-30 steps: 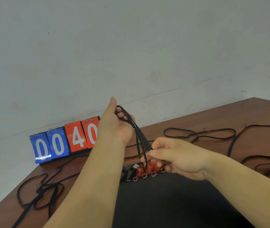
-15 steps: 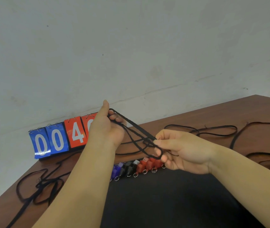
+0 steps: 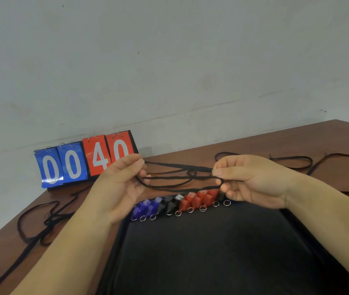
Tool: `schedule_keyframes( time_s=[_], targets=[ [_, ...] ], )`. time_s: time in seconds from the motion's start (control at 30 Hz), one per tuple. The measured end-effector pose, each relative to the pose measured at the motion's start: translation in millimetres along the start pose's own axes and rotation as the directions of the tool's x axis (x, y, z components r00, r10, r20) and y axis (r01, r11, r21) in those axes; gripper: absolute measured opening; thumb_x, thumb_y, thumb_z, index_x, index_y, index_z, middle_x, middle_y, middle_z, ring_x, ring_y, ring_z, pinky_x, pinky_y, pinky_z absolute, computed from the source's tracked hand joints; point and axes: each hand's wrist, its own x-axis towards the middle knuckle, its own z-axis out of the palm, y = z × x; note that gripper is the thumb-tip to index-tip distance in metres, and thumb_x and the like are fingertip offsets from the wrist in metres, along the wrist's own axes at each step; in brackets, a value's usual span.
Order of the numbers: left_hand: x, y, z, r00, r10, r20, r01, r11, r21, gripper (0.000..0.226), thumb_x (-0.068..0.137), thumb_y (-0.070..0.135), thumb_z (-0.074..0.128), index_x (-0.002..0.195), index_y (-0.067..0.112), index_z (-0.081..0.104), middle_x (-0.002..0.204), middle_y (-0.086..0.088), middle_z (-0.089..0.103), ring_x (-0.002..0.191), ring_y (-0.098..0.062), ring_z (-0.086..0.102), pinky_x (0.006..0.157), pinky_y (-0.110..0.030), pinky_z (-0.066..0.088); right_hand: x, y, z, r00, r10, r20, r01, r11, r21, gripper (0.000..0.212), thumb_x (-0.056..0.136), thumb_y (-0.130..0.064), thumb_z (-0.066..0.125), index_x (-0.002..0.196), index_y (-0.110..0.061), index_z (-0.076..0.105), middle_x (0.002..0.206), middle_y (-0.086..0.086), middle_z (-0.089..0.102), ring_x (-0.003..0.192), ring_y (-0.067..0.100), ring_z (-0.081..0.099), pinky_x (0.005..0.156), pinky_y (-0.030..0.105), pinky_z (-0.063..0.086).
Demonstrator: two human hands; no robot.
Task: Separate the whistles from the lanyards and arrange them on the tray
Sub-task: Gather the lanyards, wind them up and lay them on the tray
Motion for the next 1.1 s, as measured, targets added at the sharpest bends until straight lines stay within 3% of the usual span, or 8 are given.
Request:
schedule_keyframes(
  time_s=[0.2,0.37,0.53,0.7,0.77,0.83,0.9,1.1],
  targets=[
    [-8,-16,-23,0.999,-0.031,-0.028,0.035,0.989,0.145,0.022,0.076,0.005,0.069,0.098,0.008,0.071,0.073,-0.005,0.065,0.067,-0.013,0.064,0.075,-0.032,0.064,-2,1,1,0.998,0.053,0.03,-0.051,0.998,-0.045,0.02,0.1,-0.017,0.061,0.08,-0.018,0.064,0.069,0.002,0.062,0.057,0.01,0.063,0.052,0.02,0.051],
    [-13,-17,-22,0.997,-0.025,-0.067,0.036,0.985,0.169,0.018,0.072,0.005,0.07,0.09,0.006,0.072,0.068,-0.006,0.065,0.057,-0.011,0.062,0.053,-0.02,0.056,0,3,1,0.999,0.034,-0.022,-0.034,0.999,0.015,0.016,0.096,-0.013,0.062,0.08,-0.016,0.062,0.07,0.002,0.061,0.061,0.012,0.068,0.054,0.021,0.053],
    [-22,-18,-10,0.996,-0.084,-0.008,0.084,0.981,0.175,0.007,0.091,0.002,0.064,0.096,0.004,0.068,0.068,-0.007,0.063,0.058,-0.013,0.061,0.054,-0.02,0.057,-3,8,11,0.992,0.124,0.015,-0.111,0.931,-0.348,0.011,0.096,-0.01,0.067,0.086,-0.013,0.068,0.074,0.005,0.07,0.062,0.008,0.065,0.058,0.02,0.05],
    [-29,-18,-7,0.994,-0.084,0.074,0.06,0.957,0.283,0.012,0.096,-0.001,0.06,0.089,0.007,0.066,0.071,-0.008,0.065,0.059,-0.014,0.059,0.053,-0.023,0.055,-9,3,20,0.99,0.118,0.081,-0.02,0.675,-0.738,0.004,0.09,-0.026,0.076,0.09,-0.023,0.073,0.077,-0.003,0.072,0.069,0.003,0.066,0.075,0.023,0.057],
    [-30,-15,-13,0.991,-0.024,0.135,-0.059,0.814,0.578,0.009,0.094,0.002,0.067,0.092,0.011,0.069,0.074,-0.005,0.069,0.064,-0.016,0.063,0.062,-0.026,0.055,-10,4,21,0.988,0.112,0.107,0.006,0.658,-0.753,0.004,0.088,-0.027,0.078,0.089,-0.025,0.074,0.082,0.002,0.075,0.072,0.005,0.067,0.079,0.026,0.057],
    [-31,-13,-18,0.977,0.002,0.214,-0.185,0.506,0.843,0.01,0.092,0.012,0.073,0.096,0.021,0.073,0.084,0.001,0.077,0.075,-0.013,0.072,0.076,-0.026,0.057,-8,7,20,0.987,0.11,0.116,0.018,0.648,-0.762,0.004,0.087,-0.026,0.079,0.088,-0.024,0.075,0.085,0.006,0.076,0.072,0.006,0.067,0.076,0.024,0.056],
    [-33,-11,-17,0.966,-0.019,0.259,-0.231,0.392,0.89,0.009,0.093,0.018,0.072,0.093,0.026,0.074,0.086,0.002,0.078,0.078,-0.011,0.072,0.078,-0.024,0.055,-6,10,18,0.987,0.113,0.117,0.016,0.647,-0.762,0.003,0.087,-0.025,0.079,0.088,-0.025,0.076,0.085,0.006,0.076,0.072,0.008,0.067,0.072,0.023,0.055],
    [-37,-12,6,0.937,-0.106,0.333,-0.071,0.876,0.478,0.013,0.092,0.009,0.065,0.089,0.019,0.073,0.078,-0.006,0.069,0.068,-0.015,0.062,0.066,-0.026,0.055,-5,10,17,0.983,0.142,0.113,-0.009,0.66,-0.751,0.006,0.088,-0.022,0.078,0.094,-0.023,0.078,0.085,0.002,0.077,0.075,0.007,0.07,0.075,0.022,0.057]
  ],
)
